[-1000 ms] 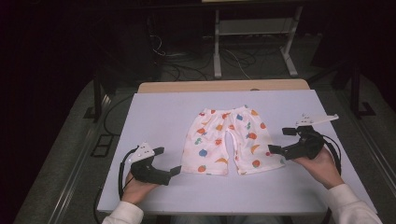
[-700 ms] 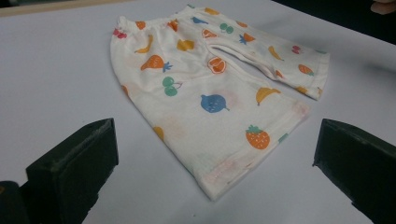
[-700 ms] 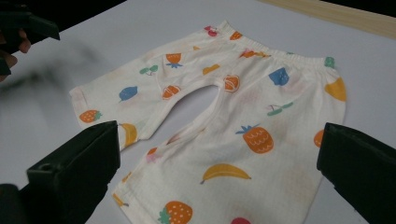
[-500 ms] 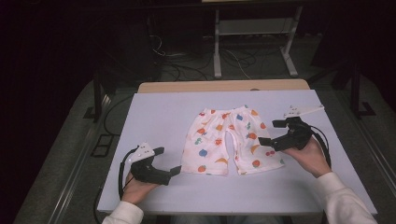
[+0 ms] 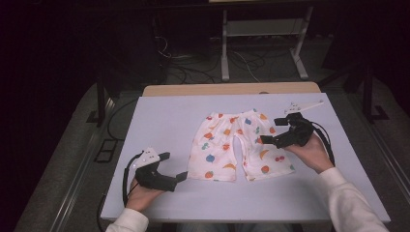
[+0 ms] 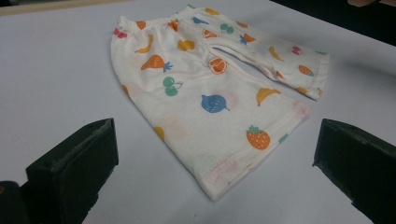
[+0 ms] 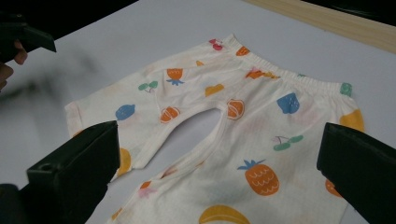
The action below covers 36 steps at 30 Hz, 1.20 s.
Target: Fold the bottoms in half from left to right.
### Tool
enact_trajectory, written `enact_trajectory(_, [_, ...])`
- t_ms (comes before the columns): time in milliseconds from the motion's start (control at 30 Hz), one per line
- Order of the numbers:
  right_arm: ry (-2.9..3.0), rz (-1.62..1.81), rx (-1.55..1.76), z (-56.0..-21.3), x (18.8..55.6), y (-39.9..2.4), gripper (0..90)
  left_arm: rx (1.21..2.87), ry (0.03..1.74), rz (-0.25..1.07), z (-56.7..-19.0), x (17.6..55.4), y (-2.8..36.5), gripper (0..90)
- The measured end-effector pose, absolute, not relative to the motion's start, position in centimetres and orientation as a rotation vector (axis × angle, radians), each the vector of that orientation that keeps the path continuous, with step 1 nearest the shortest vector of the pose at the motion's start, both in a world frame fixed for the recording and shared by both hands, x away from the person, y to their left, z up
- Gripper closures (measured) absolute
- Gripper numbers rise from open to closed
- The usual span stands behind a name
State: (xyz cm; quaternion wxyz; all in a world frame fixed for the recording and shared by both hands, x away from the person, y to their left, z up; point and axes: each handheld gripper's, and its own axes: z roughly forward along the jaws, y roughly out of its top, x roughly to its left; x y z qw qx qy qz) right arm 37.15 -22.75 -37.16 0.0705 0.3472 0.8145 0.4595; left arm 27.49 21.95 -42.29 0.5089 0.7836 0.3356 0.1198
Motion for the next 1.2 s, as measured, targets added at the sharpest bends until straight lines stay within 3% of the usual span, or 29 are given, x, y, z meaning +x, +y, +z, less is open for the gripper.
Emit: enact_trajectory(1200, [2.513,1.338,0.986,-36.0,42.4,-17.9,0.0,1.894,0.798,0.274,-42.4,27.5,21.8,0.0])
